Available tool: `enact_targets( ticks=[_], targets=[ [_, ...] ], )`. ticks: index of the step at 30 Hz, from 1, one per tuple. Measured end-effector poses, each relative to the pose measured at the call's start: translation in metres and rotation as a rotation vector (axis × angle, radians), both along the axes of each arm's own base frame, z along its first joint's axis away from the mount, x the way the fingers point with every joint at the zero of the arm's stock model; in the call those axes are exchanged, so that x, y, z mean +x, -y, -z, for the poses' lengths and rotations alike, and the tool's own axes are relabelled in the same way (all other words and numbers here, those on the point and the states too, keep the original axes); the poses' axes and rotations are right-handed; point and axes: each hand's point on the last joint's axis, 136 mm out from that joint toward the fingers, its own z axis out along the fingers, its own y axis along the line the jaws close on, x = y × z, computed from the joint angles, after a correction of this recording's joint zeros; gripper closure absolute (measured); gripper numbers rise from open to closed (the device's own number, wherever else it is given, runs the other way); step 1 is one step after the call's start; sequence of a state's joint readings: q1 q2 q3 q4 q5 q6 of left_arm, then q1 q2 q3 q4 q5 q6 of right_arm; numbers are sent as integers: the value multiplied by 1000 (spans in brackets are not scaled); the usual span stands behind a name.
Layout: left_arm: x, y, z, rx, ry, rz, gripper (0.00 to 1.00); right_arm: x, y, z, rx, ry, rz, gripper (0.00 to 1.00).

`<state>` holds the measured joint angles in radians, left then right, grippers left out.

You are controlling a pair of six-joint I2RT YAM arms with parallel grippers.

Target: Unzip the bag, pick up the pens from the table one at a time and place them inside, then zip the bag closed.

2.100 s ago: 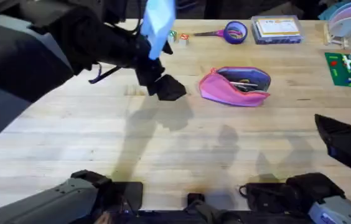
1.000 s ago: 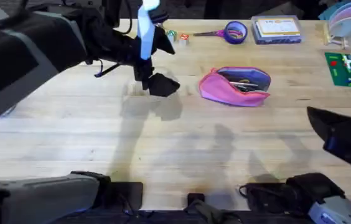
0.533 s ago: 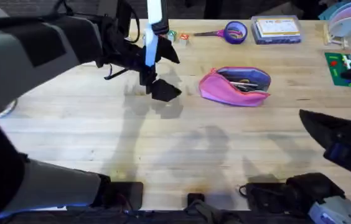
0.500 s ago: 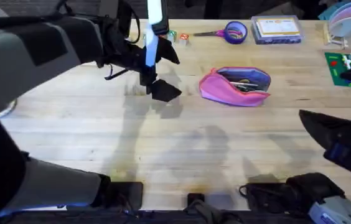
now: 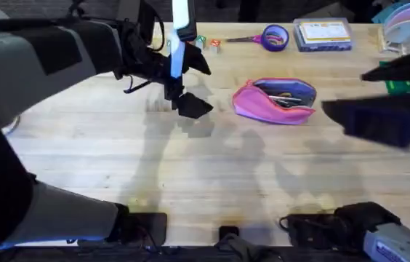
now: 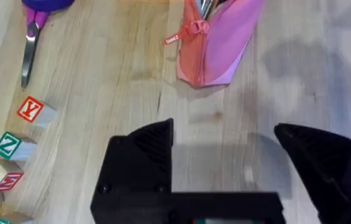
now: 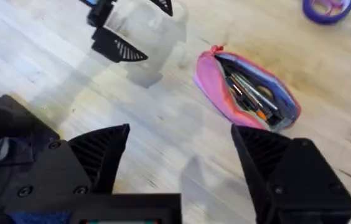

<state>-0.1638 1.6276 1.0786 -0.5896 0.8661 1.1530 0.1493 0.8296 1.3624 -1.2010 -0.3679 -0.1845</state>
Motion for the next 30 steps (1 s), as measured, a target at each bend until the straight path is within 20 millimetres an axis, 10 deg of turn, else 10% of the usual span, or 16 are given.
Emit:
enact_targets(
  ticks=[11, 30],
  targets=[
    [0, 0, 0, -2, 0, 1, 7, 72, -11, 41, 1, -191, 27, 3],
    [0, 0, 0, -2, -1, 1, 7, 132, -68, 66, 3, -155, -107, 4]
  ],
)
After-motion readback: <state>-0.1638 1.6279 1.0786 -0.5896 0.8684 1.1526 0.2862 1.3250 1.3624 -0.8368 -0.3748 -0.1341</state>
